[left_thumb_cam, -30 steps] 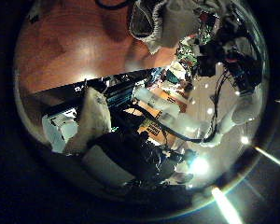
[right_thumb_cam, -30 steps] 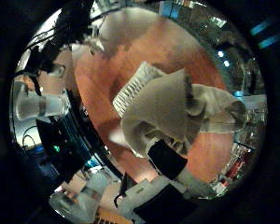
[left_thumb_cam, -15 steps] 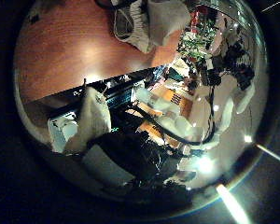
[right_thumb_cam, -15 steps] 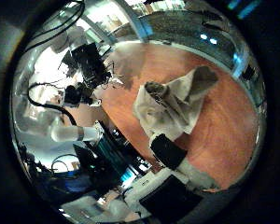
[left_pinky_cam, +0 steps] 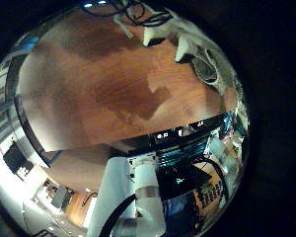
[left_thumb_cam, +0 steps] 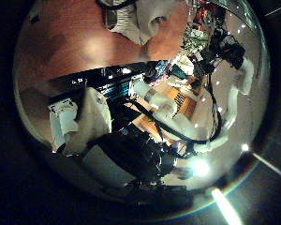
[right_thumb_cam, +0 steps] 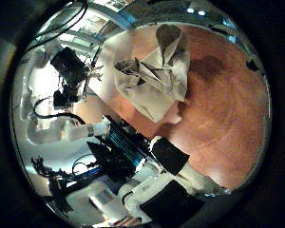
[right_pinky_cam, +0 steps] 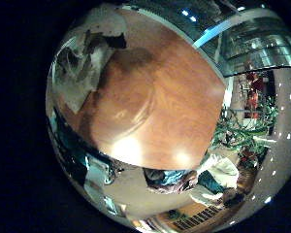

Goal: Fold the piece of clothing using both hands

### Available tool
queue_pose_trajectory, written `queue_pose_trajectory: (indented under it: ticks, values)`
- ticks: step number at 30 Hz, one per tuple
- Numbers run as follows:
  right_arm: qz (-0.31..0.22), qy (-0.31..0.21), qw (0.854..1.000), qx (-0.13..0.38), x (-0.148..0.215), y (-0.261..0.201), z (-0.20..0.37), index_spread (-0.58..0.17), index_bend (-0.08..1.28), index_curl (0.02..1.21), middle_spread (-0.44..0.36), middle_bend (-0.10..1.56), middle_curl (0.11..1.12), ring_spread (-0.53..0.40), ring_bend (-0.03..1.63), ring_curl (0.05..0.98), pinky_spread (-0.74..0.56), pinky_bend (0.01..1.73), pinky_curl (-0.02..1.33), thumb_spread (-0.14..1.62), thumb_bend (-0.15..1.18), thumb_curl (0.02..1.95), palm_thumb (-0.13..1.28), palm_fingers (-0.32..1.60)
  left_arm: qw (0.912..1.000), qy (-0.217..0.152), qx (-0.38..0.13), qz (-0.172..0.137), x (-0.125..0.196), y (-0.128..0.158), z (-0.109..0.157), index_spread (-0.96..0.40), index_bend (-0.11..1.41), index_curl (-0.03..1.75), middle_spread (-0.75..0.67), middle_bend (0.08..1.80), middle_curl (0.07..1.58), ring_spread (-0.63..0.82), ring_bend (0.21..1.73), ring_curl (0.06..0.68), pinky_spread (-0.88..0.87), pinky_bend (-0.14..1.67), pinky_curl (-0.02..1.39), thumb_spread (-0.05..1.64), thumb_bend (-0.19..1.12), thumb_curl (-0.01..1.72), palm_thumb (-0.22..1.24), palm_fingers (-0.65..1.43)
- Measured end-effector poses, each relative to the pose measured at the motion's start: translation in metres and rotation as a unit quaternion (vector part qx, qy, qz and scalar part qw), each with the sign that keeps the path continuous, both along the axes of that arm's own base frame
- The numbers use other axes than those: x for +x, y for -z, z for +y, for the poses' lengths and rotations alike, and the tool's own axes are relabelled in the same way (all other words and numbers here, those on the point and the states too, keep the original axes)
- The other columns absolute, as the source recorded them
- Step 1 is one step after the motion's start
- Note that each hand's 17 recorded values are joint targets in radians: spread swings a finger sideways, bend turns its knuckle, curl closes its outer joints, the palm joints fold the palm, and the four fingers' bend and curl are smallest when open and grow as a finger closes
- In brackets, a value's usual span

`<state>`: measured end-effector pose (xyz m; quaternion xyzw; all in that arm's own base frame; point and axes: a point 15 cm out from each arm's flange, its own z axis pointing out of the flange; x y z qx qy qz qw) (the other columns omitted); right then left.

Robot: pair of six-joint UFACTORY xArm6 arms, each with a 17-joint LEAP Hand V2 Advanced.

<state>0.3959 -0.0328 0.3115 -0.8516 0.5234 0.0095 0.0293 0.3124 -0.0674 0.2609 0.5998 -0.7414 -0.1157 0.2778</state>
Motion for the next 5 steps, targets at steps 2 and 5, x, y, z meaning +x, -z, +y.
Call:
queue_pose_trajectory:
  ticks: [2,5]
  values:
    - [0.022,0.001,1.000,0.003,-0.0095,0.0039,-0.0001,-0.440,0.16,0.30,-0.145,0.39,0.36,-0.094,0.87,0.282,0.21,0.82,0.47,1.12,-0.02,0.39,0.58,0.09,1.0000,-0.001,0.000,-0.003,0.0001,-0.0016,0.0000,0.03,0.18,0.36,0.29,0.18,0.30,0.40,0.65,0.223,0.46,0.36,0.34,1.44,0.00,0.48,0.56,0.10]
    - [0.040,0.010,0.999,0.006,-0.0140,0.0004,-0.0067,-0.430,0.17,0.30,-0.134,0.38,0.36,-0.086,0.85,0.271,0.24,0.81,0.45,1.13,-0.02,0.39,0.57,0.11,1.0000,-0.001,-0.006,-0.006,0.0012,-0.0028,-0.0020,0.03,0.18,0.36,0.29,0.18,0.30,0.40,0.65,0.223,0.46,0.36,0.34,1.44,0.00,0.48,0.56,0.10]
